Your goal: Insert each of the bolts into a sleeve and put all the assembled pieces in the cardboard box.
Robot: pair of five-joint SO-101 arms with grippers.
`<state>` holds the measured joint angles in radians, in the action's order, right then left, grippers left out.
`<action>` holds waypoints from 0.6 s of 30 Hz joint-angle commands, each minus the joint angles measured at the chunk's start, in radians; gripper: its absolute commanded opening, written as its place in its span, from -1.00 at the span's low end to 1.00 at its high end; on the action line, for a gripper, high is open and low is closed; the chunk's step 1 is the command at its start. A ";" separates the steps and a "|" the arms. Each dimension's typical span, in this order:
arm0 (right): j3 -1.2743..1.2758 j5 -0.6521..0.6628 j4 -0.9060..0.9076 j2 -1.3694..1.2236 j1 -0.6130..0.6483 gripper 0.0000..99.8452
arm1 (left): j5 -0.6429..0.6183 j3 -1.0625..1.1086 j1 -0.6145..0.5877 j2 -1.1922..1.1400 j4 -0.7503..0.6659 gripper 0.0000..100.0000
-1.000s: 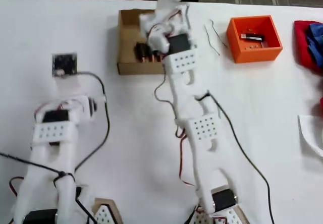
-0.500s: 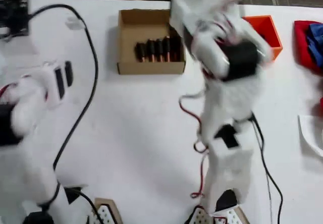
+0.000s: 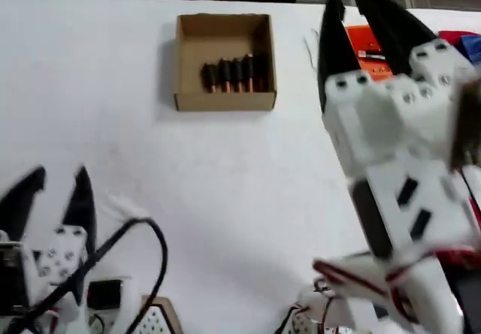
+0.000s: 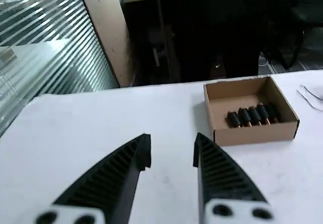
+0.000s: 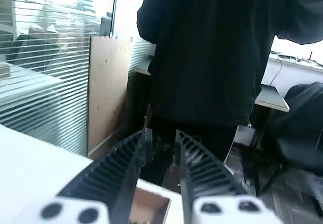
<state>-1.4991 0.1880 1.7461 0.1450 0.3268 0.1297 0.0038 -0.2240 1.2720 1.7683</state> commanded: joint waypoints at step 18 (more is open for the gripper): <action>2.101 -0.210 -0.205 1.155 -0.084 -0.85 | -0.094 1.214 0.012 0.554 -0.367 -0.67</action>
<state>0.2762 -0.0146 1.6786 1.1838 0.2961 0.0637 1.1285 -0.2194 1.7967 1.4891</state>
